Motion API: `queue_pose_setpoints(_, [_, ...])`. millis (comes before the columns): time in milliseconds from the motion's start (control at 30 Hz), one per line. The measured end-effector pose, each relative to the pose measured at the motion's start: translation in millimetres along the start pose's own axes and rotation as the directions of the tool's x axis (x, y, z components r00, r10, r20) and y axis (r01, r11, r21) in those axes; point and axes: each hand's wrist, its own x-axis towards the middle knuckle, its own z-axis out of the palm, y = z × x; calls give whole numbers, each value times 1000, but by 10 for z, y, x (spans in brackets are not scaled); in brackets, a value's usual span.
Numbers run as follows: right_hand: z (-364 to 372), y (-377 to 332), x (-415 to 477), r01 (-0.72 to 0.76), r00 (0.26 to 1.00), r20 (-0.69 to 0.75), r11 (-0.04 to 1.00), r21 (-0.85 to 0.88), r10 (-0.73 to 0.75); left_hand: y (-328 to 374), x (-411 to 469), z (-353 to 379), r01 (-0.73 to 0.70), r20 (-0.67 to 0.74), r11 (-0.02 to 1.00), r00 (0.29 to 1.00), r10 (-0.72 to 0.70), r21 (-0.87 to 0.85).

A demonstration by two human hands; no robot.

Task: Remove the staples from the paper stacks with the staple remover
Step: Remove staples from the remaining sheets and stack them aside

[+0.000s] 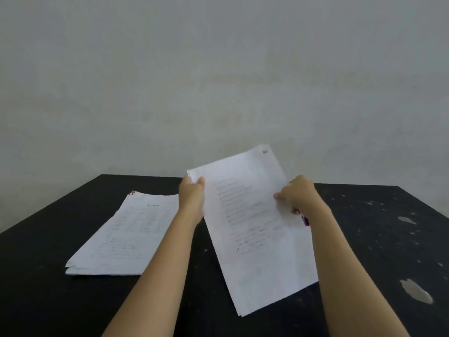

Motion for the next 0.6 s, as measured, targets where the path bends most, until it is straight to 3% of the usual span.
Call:
queue_pose_setpoints(100, [219,170,54,-152,986,28,962,-225,162,-345,-83,-59,52,-41,996,998,-49,72])
queue_pose_setpoints(167, [313,196,96,-220,975,10,974,-54,221,-512,-104,-109,62,-59,992,997,-55,108])
queue_pose_setpoints(200, [331,205,102,-249,968,50,946,207,244,-564,-114,-134,49,-65,993,997,-42,110])
queue_pose_setpoints(233, [355,219,115,-288,957,122,823,490,263,-615,-116,-154,29,-71,994,997,-22,105])
queue_pose_setpoints(267, [380,202,109,-323,945,207,624,711,253,-639,-124,-167,7,-73,995,997,0,103])
queue_pose_setpoints(300, [422,186,106,-354,933,286,426,833,217,-663,-122,-173,-14,-72,994,997,22,109])
queue_pose_setpoints(333, [474,169,111,-382,921,341,277,882,186,-679,-124,-175,-35,-74,993,996,43,111])
queue_pose_setpoints(400, [605,106,131,-428,901,411,123,895,140,-699,-128,-168,-73,-88,991,993,83,115])
queue_pose_setpoints(500, [810,-52,153,-434,897,421,86,897,138,-731,-129,-138,-119,-110,981,984,137,154])
queue_pose_setpoints(600, [912,-262,93,-397,918,394,77,915,45,-753,-138,-114,-199,-98,963,971,219,185])
